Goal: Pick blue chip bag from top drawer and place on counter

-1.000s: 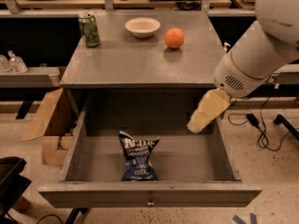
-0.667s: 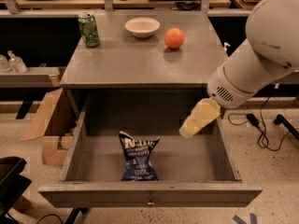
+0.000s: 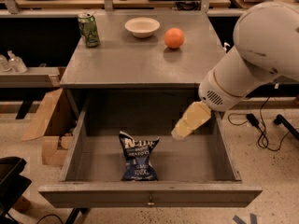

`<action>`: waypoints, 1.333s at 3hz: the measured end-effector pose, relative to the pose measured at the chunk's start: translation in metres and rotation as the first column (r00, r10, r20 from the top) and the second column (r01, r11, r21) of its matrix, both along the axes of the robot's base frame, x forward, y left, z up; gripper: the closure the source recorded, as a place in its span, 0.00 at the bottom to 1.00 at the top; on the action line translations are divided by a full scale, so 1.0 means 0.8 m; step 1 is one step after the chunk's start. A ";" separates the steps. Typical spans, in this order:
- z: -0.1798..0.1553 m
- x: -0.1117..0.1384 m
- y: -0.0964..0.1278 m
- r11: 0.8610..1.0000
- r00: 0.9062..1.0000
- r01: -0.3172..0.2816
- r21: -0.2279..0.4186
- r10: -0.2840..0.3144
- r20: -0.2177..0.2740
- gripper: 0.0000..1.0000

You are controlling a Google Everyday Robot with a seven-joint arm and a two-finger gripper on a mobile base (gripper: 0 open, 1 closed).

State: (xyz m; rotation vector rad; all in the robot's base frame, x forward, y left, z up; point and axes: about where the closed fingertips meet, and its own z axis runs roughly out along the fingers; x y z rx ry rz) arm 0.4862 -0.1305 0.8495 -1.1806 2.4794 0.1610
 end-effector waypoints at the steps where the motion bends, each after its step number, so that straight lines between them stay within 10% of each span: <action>1: -0.054 0.002 0.061 1.000 0.999 -0.031 -0.002 0.031 -0.041 0.00; 4: -0.233 0.007 0.186 0.999 0.978 0.049 0.014 -0.045 -0.202 0.00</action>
Offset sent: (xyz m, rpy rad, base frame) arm 0.0003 0.1665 -0.1698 0.0547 0.2165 -0.0194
